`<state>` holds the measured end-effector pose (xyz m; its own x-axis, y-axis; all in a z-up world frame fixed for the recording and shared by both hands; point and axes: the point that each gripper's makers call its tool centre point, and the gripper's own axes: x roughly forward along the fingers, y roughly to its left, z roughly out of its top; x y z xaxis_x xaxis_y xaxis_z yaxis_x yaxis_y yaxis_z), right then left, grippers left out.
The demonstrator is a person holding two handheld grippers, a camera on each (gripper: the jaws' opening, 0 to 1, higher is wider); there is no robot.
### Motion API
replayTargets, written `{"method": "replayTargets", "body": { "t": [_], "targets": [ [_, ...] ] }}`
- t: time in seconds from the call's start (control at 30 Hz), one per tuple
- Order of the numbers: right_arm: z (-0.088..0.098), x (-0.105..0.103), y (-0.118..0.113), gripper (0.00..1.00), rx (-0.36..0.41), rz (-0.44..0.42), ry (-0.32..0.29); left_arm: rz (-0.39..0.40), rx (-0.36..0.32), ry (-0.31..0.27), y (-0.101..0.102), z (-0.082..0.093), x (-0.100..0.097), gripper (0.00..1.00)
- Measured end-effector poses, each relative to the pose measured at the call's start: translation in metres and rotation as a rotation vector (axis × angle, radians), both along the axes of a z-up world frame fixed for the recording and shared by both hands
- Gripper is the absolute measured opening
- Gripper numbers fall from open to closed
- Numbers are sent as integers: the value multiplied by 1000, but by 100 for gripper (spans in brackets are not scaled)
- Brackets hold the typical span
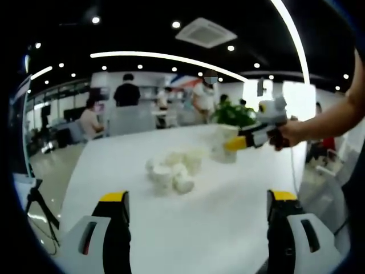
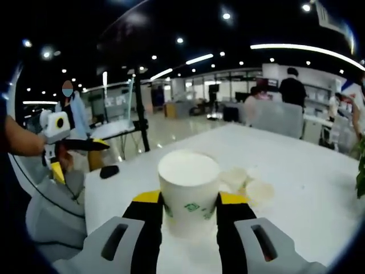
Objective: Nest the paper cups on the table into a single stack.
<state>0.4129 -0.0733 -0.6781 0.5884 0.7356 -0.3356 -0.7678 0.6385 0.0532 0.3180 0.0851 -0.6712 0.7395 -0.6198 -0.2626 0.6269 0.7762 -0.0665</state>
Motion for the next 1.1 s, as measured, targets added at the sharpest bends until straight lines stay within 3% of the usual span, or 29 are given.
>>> {"method": "replayTargets", "body": {
  "t": [0.67,0.87,0.93,1.1],
  "targets": [
    [4,-43,24,34,-1,110,27,-76,-5,-42,-32,27,8,99],
    [-2,-60,29,34,-13,146,36,-79,-15,-49,-39,28,12,99],
    [-4,-66,31,34,-20,162,39,-67,-41,-27,-43,28,13,97],
    [-6,-76,36,34,-19,183,49,-74,-24,-24,-53,27,15,92]
  ]
}}
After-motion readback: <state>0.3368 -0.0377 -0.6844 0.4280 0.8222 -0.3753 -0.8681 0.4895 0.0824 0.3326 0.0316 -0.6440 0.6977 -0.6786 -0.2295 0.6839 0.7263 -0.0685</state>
